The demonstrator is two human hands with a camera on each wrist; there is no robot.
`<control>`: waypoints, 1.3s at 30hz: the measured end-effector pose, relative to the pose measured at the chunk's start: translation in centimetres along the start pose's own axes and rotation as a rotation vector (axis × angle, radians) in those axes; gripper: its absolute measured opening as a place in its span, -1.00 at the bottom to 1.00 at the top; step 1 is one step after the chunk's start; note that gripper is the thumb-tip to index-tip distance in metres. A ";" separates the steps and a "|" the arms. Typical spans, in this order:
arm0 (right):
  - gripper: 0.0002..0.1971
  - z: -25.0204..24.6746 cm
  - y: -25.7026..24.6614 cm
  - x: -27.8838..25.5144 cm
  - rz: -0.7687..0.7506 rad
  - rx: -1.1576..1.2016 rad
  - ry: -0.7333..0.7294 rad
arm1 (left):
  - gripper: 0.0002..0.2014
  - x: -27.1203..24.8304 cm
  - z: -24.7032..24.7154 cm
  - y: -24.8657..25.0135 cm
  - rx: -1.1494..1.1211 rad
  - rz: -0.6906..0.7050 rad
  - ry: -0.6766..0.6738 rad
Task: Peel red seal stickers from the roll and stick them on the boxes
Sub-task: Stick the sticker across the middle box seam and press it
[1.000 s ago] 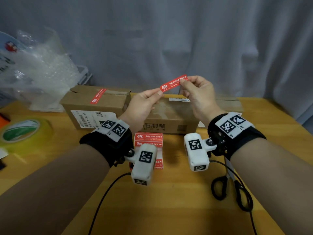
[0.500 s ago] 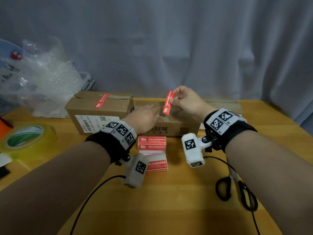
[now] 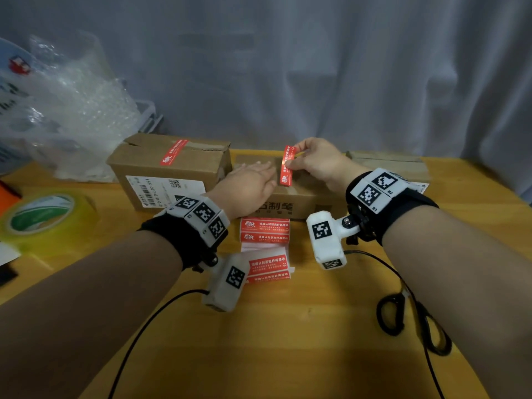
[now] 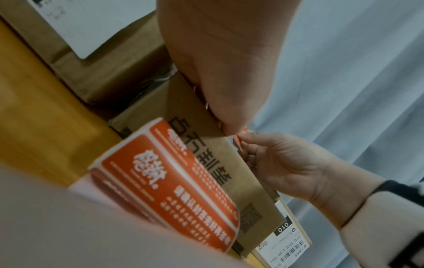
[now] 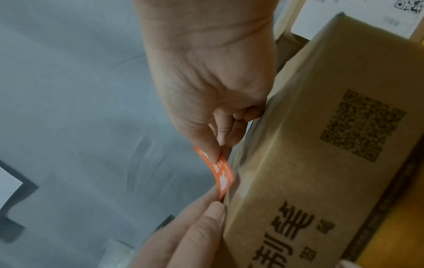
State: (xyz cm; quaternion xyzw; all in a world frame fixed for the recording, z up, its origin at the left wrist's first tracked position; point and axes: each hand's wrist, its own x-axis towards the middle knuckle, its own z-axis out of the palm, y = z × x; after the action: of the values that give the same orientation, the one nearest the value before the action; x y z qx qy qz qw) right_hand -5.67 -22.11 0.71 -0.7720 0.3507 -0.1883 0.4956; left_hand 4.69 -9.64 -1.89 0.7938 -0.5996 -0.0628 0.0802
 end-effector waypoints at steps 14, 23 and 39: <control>-0.79 0.5 0.2 -0.3 0.000 -0.144 0.036 | -0.53 -0.5 -0.6 0.5 -0.045 0.033 0.030; -0.68 0.8 0.6 -0.5 -0.071 -0.236 0.003 | -0.66 -1.1 -0.8 0.5 -0.104 0.156 0.103; -0.73 0.6 1.9 0.8 -0.148 -0.647 0.144 | -0.68 -0.8 -0.3 -0.3 -0.156 0.150 0.101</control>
State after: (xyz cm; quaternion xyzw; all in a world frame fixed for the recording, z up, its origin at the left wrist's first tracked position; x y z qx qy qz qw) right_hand -5.41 -22.78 -1.33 -0.8973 0.3693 -0.1567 0.1841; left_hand 4.86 -8.78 -1.61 0.7403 -0.6457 -0.0633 0.1763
